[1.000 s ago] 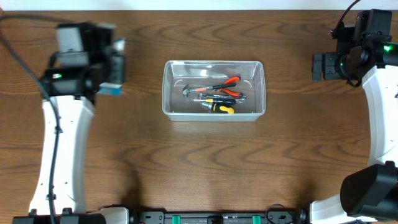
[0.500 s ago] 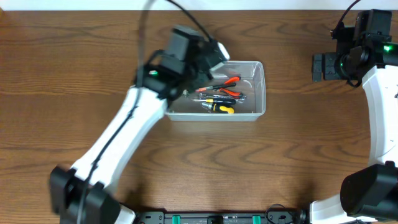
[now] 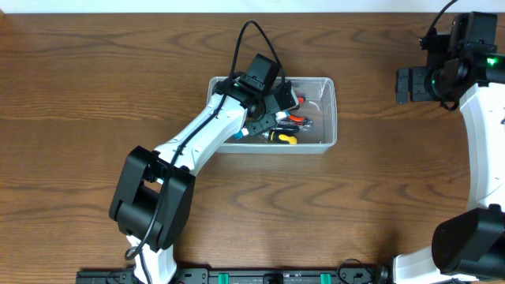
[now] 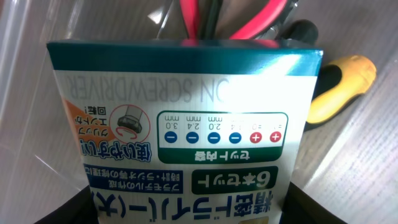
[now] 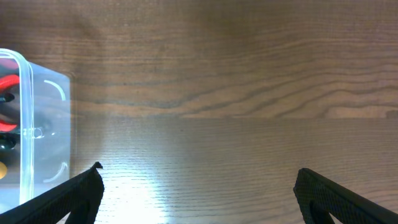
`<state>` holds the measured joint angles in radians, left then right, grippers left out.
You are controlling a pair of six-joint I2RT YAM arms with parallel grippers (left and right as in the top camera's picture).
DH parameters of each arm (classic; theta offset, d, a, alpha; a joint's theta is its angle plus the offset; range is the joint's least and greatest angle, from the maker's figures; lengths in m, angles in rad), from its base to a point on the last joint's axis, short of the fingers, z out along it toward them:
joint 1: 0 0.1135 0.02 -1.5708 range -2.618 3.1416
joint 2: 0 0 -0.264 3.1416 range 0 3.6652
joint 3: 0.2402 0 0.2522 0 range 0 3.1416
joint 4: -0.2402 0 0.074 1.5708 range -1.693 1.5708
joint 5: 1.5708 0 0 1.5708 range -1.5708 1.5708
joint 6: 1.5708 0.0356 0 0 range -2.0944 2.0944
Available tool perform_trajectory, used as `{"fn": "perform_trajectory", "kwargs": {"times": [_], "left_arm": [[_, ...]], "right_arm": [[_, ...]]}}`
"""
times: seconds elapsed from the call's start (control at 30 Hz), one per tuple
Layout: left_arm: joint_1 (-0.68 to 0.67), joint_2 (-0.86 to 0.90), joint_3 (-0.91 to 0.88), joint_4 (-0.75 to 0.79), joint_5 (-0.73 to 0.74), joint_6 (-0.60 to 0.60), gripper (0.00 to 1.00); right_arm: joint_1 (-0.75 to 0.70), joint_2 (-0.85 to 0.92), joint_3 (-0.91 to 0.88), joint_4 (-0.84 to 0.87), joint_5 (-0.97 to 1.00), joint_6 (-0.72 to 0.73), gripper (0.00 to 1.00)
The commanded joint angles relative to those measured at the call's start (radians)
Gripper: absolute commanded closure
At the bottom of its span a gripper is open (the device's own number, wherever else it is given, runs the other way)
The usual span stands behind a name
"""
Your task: Pack container
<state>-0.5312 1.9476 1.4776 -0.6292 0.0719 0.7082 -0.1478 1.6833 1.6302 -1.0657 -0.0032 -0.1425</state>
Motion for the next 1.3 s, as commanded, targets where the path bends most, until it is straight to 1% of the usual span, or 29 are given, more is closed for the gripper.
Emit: {"fn": "perform_trajectory", "kwargs": {"times": [0.0,0.13,0.17,0.23,0.3,0.37,0.63,0.8,0.9,0.93,1.07,1.17,1.27], "left_arm": [[0.003,-0.004,0.013,-0.014,0.000,0.013,0.67],[0.003,-0.004,0.013,-0.043,0.000,0.013,0.36],[0.003,-0.004,0.013,-0.050,0.000,0.012,0.32],[0.003,-0.005,0.013,-0.060,-0.001,0.013,0.30],[0.003,-0.005,0.013,-0.063,-0.001,0.012,0.25],[0.003,-0.005,0.013,-0.063,-0.001,0.013,0.18],[0.003,-0.020,0.013,-0.061,-0.004,0.013,0.13],[0.003,-0.081,0.014,-0.055,-0.046,0.010,0.08],[0.005,-0.148,0.015,-0.059,-0.078,-0.043,0.00],[0.011,-0.177,0.015,-0.063,-0.090,-0.073,0.02],[0.072,-0.295,0.015,-0.079,-0.114,-0.234,0.02],[0.164,-0.376,0.015,-0.105,-0.114,-0.346,0.02],[0.269,-0.431,0.015,-0.138,-0.114,-0.414,0.02]], "right_arm": [[-0.008,0.002,0.002,0.000,0.007,-0.013,0.01],[-0.008,0.002,0.002,0.001,0.007,-0.013,0.01],[-0.008,0.002,0.002,0.001,0.007,-0.013,0.01],[-0.008,0.002,0.002,0.000,0.007,-0.013,0.01],[-0.008,0.002,0.002,0.000,0.007,-0.013,0.01],[-0.008,0.002,0.002,-0.001,0.007,-0.013,0.01],[-0.008,0.002,0.002,-0.001,0.007,-0.013,0.01],[-0.008,0.002,0.002,-0.001,0.006,-0.013,0.01],[-0.008,0.002,0.002,0.000,-0.006,-0.018,0.01],[-0.006,0.002,0.002,0.000,-0.022,-0.030,0.01],[0.042,0.002,0.002,0.017,-0.040,-0.082,0.01],[0.113,0.002,0.002,0.084,-0.039,-0.087,0.01],[0.169,0.002,0.003,0.169,-0.064,-0.087,0.01]]}}
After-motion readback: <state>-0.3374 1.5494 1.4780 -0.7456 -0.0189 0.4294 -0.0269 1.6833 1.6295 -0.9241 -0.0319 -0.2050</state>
